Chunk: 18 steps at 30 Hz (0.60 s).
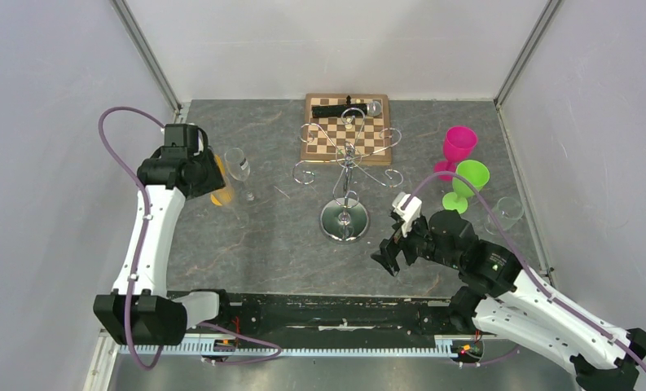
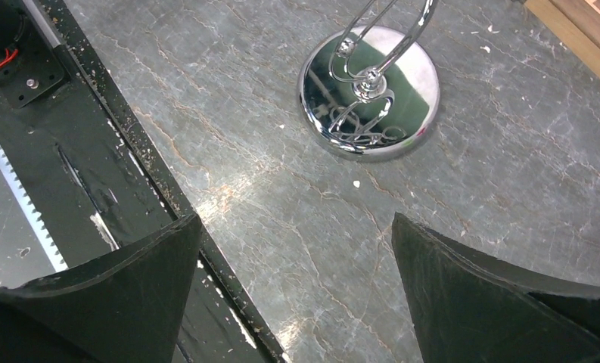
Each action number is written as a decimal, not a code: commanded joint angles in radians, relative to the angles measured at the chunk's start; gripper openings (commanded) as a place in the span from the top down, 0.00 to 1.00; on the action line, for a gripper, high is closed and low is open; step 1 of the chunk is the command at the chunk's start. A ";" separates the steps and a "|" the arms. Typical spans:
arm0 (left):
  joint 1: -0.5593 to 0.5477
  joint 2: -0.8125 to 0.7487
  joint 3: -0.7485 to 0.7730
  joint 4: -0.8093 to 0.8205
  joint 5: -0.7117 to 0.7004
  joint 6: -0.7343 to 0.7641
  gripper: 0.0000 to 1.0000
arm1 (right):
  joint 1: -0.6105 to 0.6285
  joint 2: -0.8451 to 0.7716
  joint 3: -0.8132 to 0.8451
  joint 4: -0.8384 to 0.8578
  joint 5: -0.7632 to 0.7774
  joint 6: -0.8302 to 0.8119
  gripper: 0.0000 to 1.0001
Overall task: Take the wine glass off the wine glass rack
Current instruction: Place the wine glass at the center of the board.
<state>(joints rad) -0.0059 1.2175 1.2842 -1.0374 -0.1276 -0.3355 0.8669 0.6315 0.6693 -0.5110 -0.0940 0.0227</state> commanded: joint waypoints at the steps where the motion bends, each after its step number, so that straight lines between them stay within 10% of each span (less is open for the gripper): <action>1: 0.004 -0.064 0.062 0.034 0.010 0.033 0.38 | 0.004 -0.016 0.050 -0.007 0.062 0.038 0.02; 18: 0.004 -0.225 0.054 0.085 0.266 0.096 0.21 | 0.003 -0.030 0.127 -0.075 0.396 0.165 0.01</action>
<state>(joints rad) -0.0059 1.0416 1.3212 -1.0111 0.0067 -0.3180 0.8669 0.6029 0.7380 -0.5648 0.1776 0.1459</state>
